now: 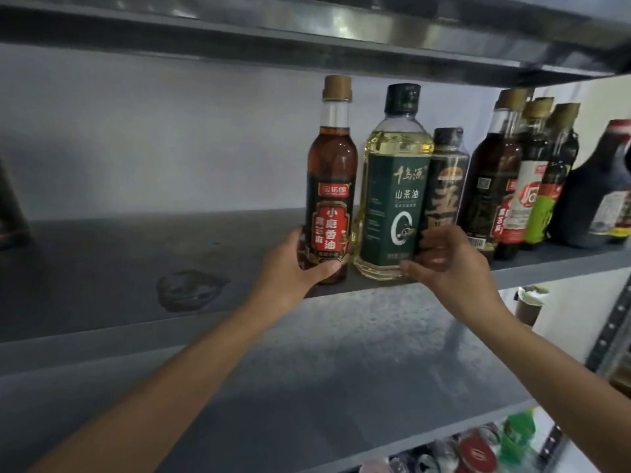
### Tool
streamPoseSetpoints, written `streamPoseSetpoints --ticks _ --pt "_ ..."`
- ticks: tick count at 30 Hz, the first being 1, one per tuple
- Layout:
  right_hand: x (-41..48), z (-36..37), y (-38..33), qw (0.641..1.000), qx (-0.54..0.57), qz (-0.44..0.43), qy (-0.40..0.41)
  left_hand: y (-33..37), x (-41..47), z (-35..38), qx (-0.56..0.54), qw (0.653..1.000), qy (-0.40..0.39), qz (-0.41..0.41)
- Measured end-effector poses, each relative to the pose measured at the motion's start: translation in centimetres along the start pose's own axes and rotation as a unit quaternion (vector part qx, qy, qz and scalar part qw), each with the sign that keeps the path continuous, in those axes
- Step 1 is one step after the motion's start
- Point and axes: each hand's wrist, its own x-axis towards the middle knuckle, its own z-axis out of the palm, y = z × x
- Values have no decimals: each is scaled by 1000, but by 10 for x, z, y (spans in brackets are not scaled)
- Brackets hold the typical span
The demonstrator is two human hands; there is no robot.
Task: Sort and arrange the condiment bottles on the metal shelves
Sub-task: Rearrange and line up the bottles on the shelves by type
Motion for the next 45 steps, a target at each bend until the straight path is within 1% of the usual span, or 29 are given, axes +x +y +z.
streamPoseSetpoints --ticks 5,10,13,17,19,20,23,25,27,32,36,40,42,45 --pt "4 1 5 999 8 -29 -44 0 5 3 -11 999 23 -25" --pt "14 -1 15 993 65 -31 -89 8 7 14 -54 996 57 -42" --pt "21 4 23 988 59 -67 -123 9 9 24 -59 993 89 -48" --pt "21 13 27 985 33 -117 -126 13 7 26 -52 989 124 -59" --pt "16 19 24 980 37 -131 -145 15 5 26 -46 989 132 -57" --pt "16 22 21 977 61 -124 -161 16 4 26 -46 988 135 -54" --pt "24 28 13 964 156 -63 -207 18 2 22 -49 987 136 -64" --pt "34 29 13 955 196 -34 -218 20 0 17 -74 988 121 -68" --pt "41 31 16 948 223 -28 -225 20 0 13 -109 985 115 -66" --pt "43 39 13 941 246 -16 -232 16 0 1 -140 980 134 -46" --pt "46 53 -3 934 242 3 -262 7 -8 -23 -157 976 143 -44" --pt "40 80 -33 919 254 34 -301 -7 -21 -60 -155 976 148 -47" --pt "31 97 -50 913 270 41 -303 -16 -28 -83 -155 976 145 -46" --pt "14 128 -78 906 298 28 -298 -32 -39 -123 -146 978 145 -43"
